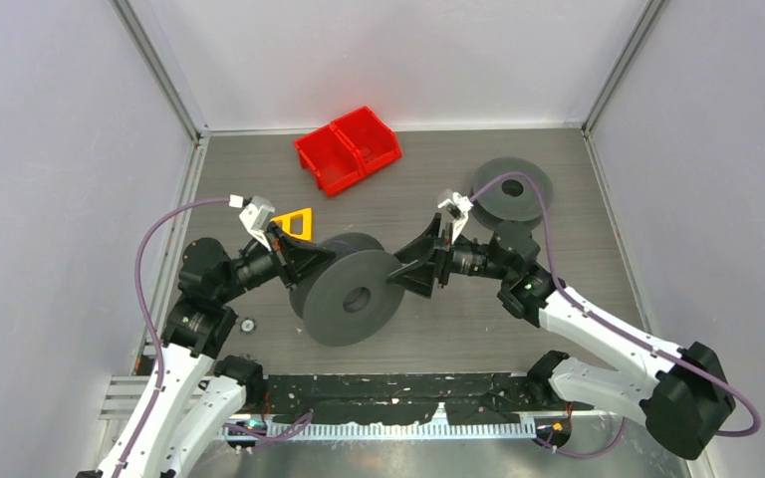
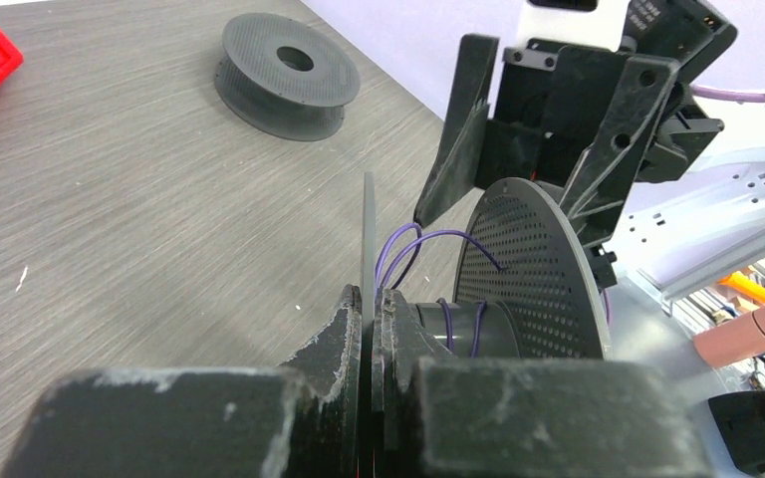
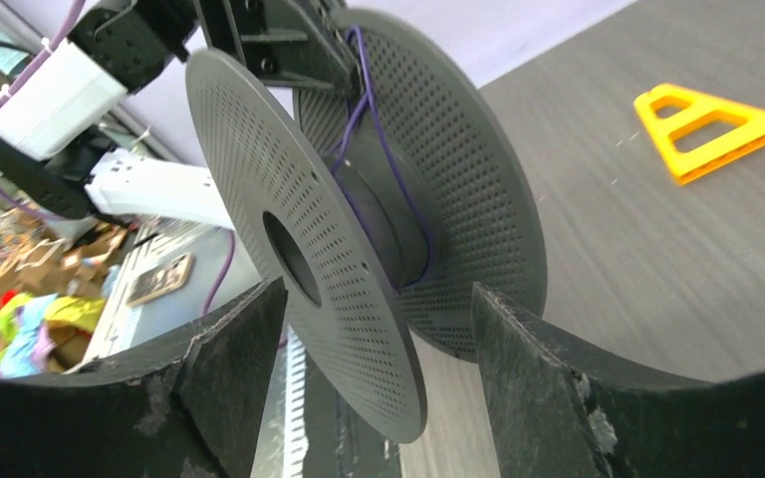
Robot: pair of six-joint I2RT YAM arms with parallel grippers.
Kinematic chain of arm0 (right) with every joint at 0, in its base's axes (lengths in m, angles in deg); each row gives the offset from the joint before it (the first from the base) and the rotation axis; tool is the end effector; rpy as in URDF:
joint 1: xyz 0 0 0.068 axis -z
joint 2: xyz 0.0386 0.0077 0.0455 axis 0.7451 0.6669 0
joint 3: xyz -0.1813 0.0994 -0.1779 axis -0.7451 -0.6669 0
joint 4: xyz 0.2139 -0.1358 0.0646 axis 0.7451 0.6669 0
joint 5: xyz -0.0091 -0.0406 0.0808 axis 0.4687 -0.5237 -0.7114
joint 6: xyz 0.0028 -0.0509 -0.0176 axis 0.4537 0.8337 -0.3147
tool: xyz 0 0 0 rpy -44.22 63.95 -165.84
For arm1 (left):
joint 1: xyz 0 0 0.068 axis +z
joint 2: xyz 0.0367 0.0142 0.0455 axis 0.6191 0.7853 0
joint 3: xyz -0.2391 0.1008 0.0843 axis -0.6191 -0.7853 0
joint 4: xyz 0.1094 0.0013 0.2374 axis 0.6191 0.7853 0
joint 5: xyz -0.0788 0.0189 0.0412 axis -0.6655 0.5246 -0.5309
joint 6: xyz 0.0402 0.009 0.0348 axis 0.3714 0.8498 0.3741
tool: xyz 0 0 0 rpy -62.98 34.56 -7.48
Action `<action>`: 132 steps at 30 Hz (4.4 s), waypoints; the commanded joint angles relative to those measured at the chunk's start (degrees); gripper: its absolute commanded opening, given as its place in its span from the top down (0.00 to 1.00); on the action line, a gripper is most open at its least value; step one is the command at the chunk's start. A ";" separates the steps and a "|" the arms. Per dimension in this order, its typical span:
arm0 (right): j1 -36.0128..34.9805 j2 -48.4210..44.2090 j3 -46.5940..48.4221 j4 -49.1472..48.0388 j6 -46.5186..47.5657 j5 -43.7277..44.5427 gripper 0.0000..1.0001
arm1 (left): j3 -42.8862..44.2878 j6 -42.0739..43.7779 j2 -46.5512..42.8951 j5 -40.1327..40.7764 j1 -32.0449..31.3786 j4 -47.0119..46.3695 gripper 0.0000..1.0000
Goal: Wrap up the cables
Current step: Wrap the cable around the cable reel, then place the cable reel at the center of the board.
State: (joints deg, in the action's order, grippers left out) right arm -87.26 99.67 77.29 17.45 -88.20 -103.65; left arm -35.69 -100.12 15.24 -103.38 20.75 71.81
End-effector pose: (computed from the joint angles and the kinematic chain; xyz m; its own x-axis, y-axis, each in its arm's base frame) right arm 0.1626 0.1618 0.3110 -0.4017 0.1340 -0.9059 -0.8973 0.1398 0.4186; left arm 0.1268 -0.0639 0.3429 -0.3974 -0.2476 -0.8836 0.7395 0.4837 -0.4681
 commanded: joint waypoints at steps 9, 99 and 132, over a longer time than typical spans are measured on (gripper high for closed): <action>0.10 5.74 0.61 -16.47 -9.35 -8.45 0.68 | 1.39 -2.70 -0.13 -2.45 0.36 -5.91 1.00; 20.38 26.01 -2.63 -24.07 -17.16 -12.16 0.95 | 3.23 9.60 6.86 7.25 4.85 11.07 0.46; 22.78 31.66 -3.49 -25.52 -19.26 -11.74 0.95 | -12.73 -18.60 30.44 33.84 -10.77 -4.81 0.58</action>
State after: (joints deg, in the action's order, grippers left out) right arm -64.53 131.91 74.45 -3.60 -107.52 -113.94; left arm -50.22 -116.25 42.03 -74.22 11.81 72.49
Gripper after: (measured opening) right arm 0.111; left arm 0.420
